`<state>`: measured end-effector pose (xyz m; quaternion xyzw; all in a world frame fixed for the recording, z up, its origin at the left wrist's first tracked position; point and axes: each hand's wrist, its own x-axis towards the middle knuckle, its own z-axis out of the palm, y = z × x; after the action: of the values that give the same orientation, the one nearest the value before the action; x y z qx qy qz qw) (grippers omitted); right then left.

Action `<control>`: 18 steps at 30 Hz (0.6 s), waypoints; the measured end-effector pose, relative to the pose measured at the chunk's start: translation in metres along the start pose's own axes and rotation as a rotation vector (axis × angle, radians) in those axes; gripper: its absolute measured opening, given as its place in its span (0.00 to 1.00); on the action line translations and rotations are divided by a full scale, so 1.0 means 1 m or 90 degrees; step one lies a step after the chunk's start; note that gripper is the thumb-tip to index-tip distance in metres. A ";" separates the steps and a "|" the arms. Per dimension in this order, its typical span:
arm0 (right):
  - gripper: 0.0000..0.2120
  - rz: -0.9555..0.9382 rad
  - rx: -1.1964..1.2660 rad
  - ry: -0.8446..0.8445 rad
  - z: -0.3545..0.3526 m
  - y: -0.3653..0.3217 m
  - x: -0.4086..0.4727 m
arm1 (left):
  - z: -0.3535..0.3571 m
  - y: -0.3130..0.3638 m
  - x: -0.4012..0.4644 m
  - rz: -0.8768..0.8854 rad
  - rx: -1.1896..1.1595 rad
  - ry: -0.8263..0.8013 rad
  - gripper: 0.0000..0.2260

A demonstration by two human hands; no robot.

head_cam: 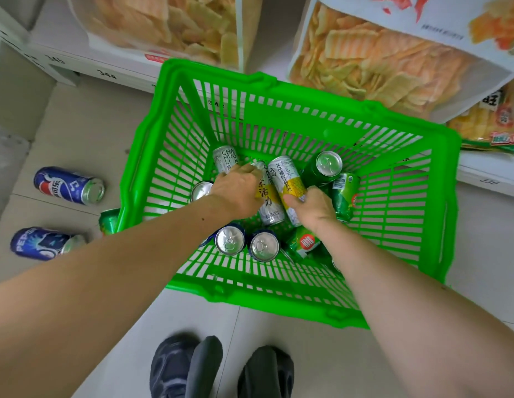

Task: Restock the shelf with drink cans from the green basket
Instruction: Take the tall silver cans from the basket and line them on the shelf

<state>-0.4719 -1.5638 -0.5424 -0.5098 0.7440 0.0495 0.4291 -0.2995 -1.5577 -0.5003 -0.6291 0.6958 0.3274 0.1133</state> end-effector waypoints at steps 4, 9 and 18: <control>0.15 -0.031 0.126 -0.030 -0.023 -0.007 -0.042 | -0.028 0.011 -0.037 -0.008 -0.003 -0.008 0.22; 0.16 -0.060 0.325 -0.096 -0.068 -0.026 -0.110 | -0.082 0.031 -0.094 -0.017 -0.045 -0.010 0.19; 0.13 -0.136 0.564 -0.048 -0.181 -0.107 -0.246 | -0.223 0.086 -0.191 0.026 -0.151 0.049 0.27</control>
<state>-0.4645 -1.5312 -0.2207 -0.3486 0.6205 -0.2994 0.6355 -0.2896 -1.5383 -0.1948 -0.6357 0.6690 0.3851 0.0047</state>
